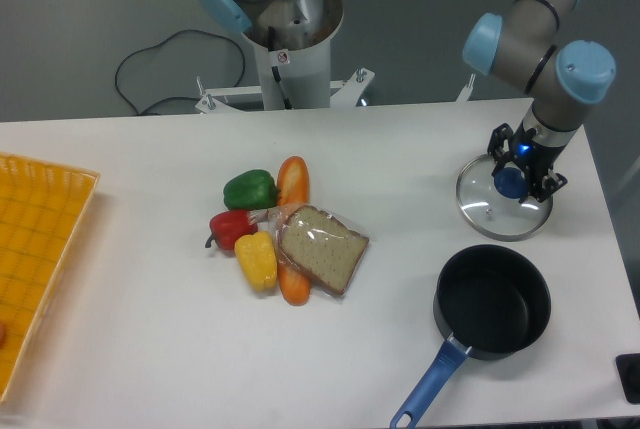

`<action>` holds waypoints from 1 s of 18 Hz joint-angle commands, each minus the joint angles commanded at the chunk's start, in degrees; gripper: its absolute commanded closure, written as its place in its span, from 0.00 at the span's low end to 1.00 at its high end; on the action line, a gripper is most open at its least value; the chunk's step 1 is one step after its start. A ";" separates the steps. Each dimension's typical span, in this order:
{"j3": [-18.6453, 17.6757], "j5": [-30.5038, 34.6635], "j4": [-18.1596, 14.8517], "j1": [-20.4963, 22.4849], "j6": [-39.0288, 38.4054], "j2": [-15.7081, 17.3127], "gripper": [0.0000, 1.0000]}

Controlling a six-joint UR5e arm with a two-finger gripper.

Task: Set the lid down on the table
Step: 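Open the gripper and release the lid knob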

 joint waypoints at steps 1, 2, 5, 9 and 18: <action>0.00 0.00 0.00 0.09 0.00 -0.09 0.32; 0.00 0.00 0.00 0.09 0.00 -0.09 0.30; 0.00 0.00 0.00 0.00 0.00 -0.09 0.28; 0.00 0.00 0.00 0.00 0.00 -0.26 0.28; 0.44 0.00 -0.09 -0.26 -0.53 0.70 0.00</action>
